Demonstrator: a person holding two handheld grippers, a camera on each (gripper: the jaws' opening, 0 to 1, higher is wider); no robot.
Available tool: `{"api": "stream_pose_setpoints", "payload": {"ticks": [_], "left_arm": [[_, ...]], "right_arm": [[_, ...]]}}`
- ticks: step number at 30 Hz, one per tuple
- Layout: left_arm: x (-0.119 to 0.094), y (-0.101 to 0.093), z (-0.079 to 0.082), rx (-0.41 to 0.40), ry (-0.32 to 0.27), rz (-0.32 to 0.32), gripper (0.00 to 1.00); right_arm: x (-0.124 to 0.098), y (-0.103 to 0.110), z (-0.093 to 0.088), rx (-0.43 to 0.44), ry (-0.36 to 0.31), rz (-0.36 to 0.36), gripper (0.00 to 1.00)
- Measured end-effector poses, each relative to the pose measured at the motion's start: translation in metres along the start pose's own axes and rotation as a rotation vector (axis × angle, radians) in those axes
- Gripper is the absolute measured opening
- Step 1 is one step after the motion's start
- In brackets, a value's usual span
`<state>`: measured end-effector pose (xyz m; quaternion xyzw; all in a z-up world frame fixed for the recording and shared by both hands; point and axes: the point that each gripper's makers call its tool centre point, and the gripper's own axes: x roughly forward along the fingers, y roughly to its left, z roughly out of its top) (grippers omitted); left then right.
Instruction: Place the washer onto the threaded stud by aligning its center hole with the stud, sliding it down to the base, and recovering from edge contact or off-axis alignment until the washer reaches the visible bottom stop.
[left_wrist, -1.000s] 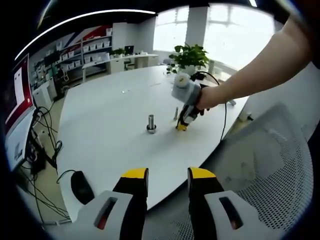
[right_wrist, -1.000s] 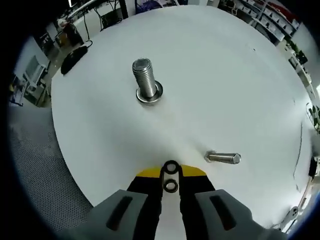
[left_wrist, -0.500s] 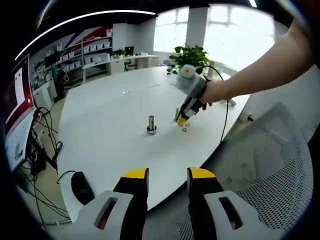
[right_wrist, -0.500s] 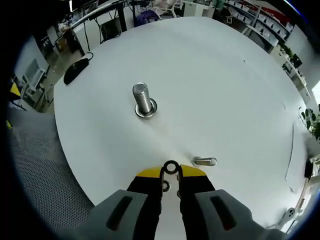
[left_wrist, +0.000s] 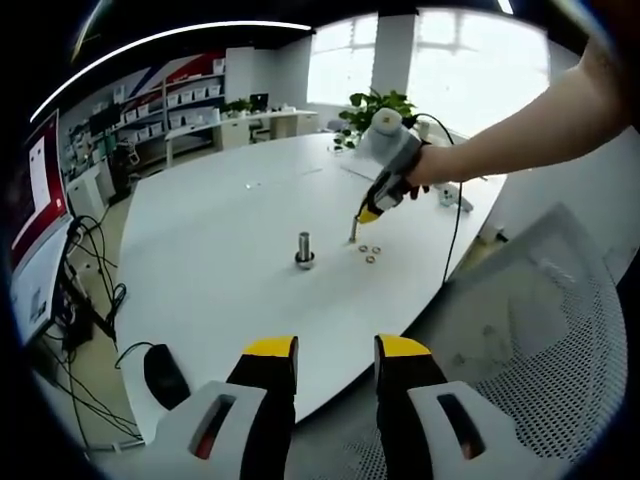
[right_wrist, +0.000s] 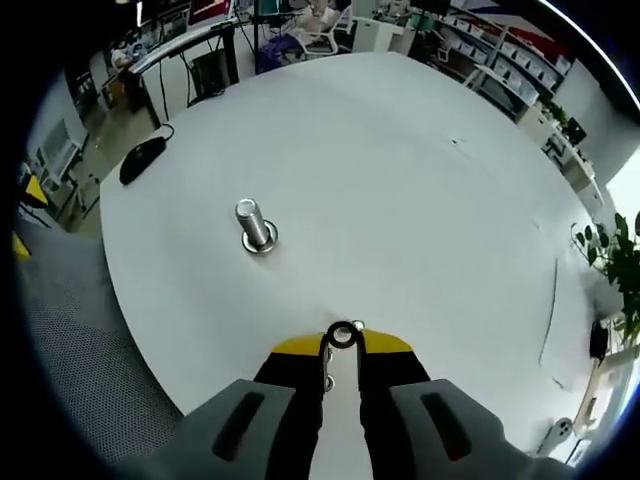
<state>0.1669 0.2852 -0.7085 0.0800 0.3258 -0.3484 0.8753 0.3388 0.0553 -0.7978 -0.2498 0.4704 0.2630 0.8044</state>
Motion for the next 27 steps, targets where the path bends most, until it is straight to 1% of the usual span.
{"api": "stream_pose_setpoints", "payload": {"ticks": [2,6,7,8,9,12,18,22,27], "left_arm": [[0.000,0.000,0.000,-0.001,0.000,0.002,0.28],[0.000,0.000,-0.001,0.001,0.005,0.003,0.28],[0.000,0.001,-0.001,0.001,0.006,0.004,0.28],[0.000,0.001,-0.002,-0.001,0.009,0.006,0.28],[0.000,0.001,-0.002,-0.001,0.010,0.006,0.28],[0.000,0.001,-0.002,0.002,0.010,0.007,0.28],[0.001,0.001,-0.002,0.003,0.014,0.008,0.28],[0.001,0.002,-0.003,0.001,0.014,0.010,0.28],[0.001,0.002,-0.003,0.000,0.016,0.009,0.28]], "right_arm": [[0.000,-0.002,0.001,-0.014,-0.005,-0.010,0.14],[0.001,-0.002,0.002,-0.003,-0.003,-0.007,0.14],[0.002,-0.001,0.002,-0.018,0.003,-0.007,0.14],[0.004,-0.003,0.001,-0.050,0.011,-0.018,0.14],[0.005,-0.004,0.001,-0.053,0.013,-0.020,0.14],[0.006,-0.006,0.001,-0.036,0.013,-0.021,0.14],[0.010,-0.009,-0.002,-0.045,0.023,-0.022,0.14],[0.013,-0.009,0.000,-0.033,0.018,-0.016,0.14],[0.017,-0.009,0.000,-0.041,0.028,-0.012,0.14]]}}
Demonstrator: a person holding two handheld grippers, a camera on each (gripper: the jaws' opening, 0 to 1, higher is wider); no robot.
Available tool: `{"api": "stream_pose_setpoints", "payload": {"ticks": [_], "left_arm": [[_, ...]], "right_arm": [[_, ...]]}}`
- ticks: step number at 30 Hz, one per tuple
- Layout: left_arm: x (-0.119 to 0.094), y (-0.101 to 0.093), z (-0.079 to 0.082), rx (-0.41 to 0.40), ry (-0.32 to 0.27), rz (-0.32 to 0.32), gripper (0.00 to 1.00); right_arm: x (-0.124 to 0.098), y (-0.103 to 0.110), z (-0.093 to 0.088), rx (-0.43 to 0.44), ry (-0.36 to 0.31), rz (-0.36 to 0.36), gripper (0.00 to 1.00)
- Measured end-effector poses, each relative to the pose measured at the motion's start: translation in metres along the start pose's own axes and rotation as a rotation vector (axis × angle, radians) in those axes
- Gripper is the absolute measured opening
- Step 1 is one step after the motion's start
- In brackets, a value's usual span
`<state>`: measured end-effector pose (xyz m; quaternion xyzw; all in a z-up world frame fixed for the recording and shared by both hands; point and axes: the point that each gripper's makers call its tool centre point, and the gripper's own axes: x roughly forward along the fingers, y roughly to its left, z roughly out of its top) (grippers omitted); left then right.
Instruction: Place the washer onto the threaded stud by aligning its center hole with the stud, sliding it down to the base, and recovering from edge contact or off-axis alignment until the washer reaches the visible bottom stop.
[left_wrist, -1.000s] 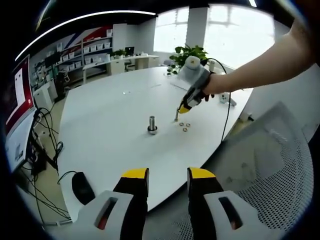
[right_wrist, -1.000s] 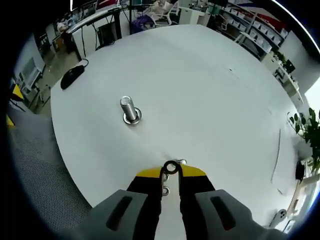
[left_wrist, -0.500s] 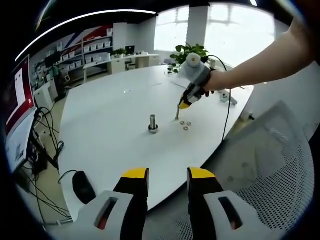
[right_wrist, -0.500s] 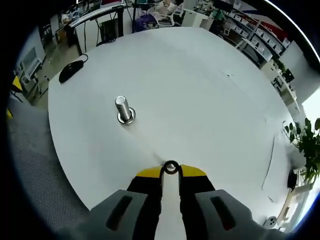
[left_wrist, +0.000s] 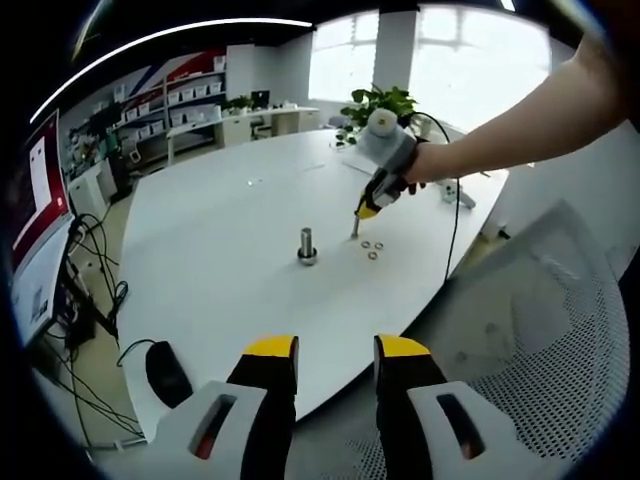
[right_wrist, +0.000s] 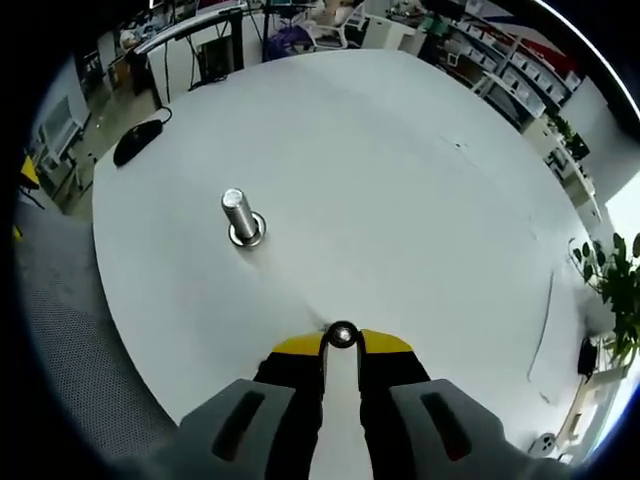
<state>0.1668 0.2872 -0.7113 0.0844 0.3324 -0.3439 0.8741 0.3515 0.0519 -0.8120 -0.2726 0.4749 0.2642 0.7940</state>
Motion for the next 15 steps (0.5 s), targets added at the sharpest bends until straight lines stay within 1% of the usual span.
{"api": "stream_pose_setpoints", "payload": {"ticks": [6,11,15], "left_arm": [[0.000,0.000,-0.001,-0.001,0.002,0.001,0.28],[0.000,0.000,-0.001,-0.001,0.005,0.000,0.28],[0.000,0.000,-0.001,-0.001,0.006,0.000,0.28]], "right_arm": [[0.007,0.000,-0.003,0.018,0.016,0.009,0.14],[0.014,0.001,-0.005,0.001,0.036,0.016,0.14],[0.019,0.004,-0.007,0.023,0.049,0.034,0.14]]}}
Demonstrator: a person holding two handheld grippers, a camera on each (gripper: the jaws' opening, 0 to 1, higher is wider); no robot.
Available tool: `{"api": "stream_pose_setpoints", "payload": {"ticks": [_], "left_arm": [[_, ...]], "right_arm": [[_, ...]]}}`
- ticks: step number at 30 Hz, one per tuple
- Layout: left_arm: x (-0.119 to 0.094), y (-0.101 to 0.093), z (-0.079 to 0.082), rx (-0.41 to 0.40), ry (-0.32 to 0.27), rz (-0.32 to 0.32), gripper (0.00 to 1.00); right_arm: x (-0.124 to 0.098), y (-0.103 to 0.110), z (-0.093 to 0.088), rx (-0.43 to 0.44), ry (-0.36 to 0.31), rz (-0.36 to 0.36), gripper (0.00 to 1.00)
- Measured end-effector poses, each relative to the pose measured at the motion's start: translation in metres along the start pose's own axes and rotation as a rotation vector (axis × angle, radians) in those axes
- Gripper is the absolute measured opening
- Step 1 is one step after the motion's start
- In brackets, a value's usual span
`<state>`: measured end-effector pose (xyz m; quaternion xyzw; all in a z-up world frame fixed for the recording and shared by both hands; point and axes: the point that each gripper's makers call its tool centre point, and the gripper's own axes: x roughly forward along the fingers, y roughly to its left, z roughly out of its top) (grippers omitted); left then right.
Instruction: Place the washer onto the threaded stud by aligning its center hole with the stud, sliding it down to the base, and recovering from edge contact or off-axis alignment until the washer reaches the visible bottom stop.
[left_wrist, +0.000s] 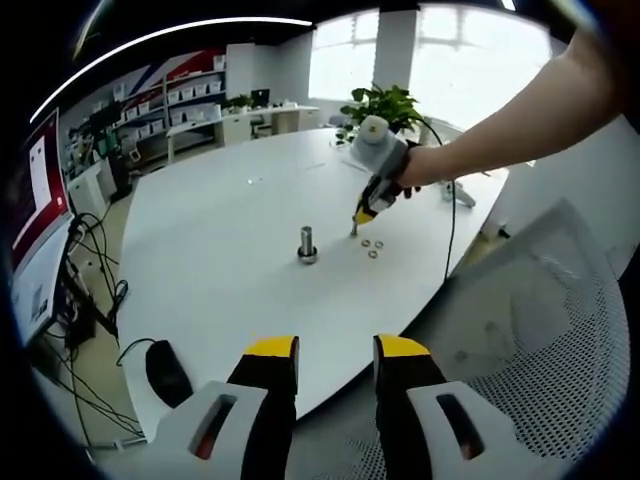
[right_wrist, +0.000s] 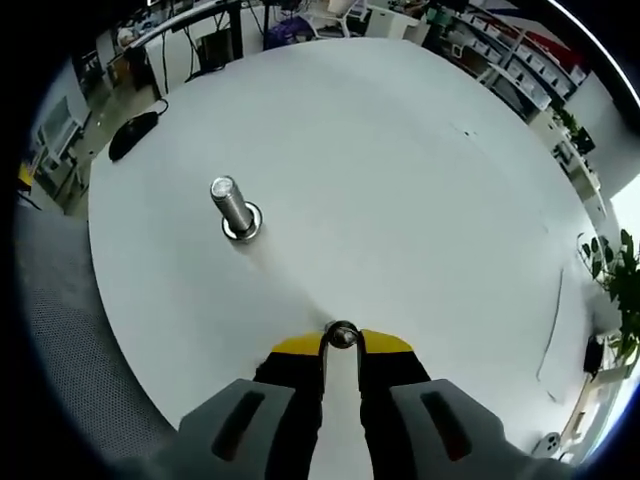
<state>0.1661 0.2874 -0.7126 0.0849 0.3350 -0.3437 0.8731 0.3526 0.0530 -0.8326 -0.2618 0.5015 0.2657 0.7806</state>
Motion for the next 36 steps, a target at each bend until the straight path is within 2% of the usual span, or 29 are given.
{"api": "stream_pose_setpoints", "payload": {"ticks": [3,7,14,20,29,36], "left_arm": [[0.000,0.000,0.000,-0.003,0.002,0.000,0.28],[0.000,0.000,-0.001,-0.002,0.003,-0.001,0.28],[0.000,0.001,-0.001,-0.004,0.007,0.003,0.28],[0.001,0.002,-0.002,-0.005,0.010,0.003,0.27],[0.001,0.002,-0.002,-0.005,0.010,0.005,0.27],[0.001,0.001,-0.002,-0.001,0.012,0.002,0.27]], "right_arm": [[0.005,0.000,-0.002,-0.016,0.019,0.003,0.14],[0.008,0.004,-0.001,-0.002,0.030,0.014,0.14],[0.026,-0.002,-0.009,0.016,0.060,0.032,0.15],[0.032,-0.002,-0.014,0.027,0.076,0.040,0.15],[0.030,-0.002,-0.019,0.034,0.083,0.039,0.16],[0.020,-0.002,-0.032,0.045,0.087,0.032,0.17]]}}
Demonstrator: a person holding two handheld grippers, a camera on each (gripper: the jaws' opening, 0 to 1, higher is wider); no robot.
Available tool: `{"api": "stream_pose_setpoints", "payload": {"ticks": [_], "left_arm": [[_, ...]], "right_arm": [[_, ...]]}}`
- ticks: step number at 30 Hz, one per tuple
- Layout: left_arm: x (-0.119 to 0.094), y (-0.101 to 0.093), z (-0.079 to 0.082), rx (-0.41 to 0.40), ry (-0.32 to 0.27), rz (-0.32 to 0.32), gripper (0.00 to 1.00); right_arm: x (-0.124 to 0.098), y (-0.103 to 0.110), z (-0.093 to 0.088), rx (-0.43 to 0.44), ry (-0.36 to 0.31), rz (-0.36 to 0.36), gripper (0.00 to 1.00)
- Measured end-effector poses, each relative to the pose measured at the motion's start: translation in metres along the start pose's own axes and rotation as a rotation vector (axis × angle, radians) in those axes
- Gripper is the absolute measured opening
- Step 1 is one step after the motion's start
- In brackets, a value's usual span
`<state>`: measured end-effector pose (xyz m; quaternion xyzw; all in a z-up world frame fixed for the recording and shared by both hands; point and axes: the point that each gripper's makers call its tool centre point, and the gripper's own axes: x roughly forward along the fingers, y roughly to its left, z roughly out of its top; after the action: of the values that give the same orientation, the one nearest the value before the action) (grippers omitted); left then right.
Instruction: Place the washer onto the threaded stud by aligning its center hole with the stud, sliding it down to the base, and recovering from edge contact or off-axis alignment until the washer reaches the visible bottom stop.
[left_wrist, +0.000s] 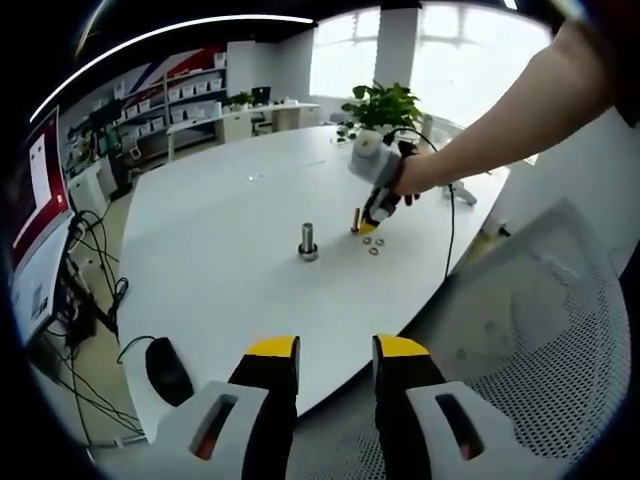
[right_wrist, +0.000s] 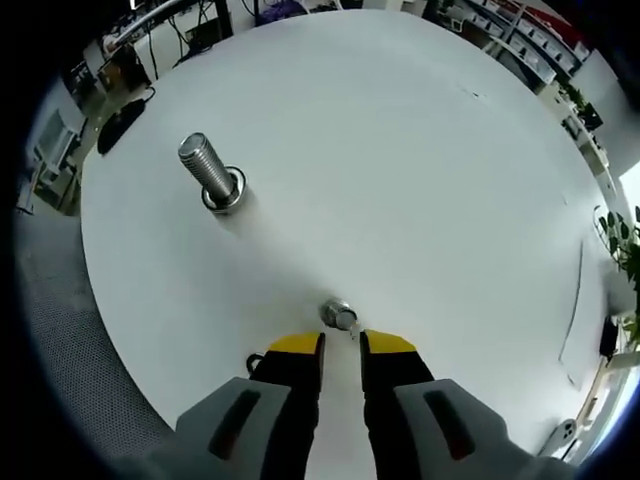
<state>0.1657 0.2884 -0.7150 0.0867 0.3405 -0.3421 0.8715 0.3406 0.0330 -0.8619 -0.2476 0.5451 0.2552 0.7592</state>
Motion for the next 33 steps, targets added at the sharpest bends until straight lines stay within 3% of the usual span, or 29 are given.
{"api": "stream_pose_setpoints", "payload": {"ticks": [17,33], "left_arm": [[0.000,-0.001,-0.001,0.010,0.006,-0.004,0.27],[0.001,-0.001,-0.002,0.015,0.014,-0.005,0.26]], "right_arm": [[-0.008,0.023,-0.029,-0.046,0.017,0.063,0.19],[-0.011,0.027,-0.030,-0.081,-0.005,0.091,0.19]]}}
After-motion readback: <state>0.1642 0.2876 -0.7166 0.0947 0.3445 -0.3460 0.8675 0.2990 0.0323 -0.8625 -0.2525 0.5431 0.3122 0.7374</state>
